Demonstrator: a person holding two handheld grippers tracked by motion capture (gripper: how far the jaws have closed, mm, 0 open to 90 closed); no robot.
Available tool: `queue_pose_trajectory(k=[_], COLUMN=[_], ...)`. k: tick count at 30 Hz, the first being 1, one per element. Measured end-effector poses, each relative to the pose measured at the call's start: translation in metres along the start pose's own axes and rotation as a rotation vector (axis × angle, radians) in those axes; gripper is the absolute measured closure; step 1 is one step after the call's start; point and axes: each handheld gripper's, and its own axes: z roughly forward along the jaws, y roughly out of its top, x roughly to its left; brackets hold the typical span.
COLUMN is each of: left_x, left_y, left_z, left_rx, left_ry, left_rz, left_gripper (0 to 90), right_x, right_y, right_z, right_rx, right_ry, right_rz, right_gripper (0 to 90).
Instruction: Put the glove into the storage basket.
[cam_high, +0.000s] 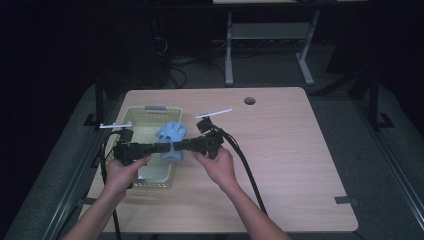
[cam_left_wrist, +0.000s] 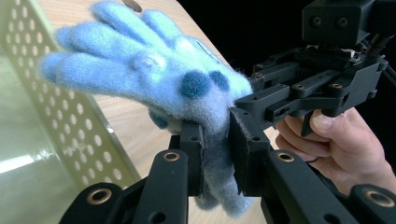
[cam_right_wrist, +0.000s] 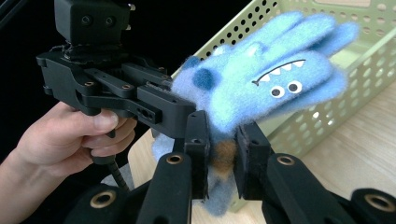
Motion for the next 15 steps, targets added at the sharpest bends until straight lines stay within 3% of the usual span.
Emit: queue_pose_trajectory(k=[15], left_x=[0.012], left_y=[0.0], left_z=[-0.014], left_rx=[-0.014], left_ry=[0.019], left_rz=[-0.025], left_gripper=[76.6], right_x=[0.002], right_y=[0.007], right_z=[0.02], right_rx=[0.005], right_ry=[0.008], right_rz=[0.003], right_gripper=[77.6])
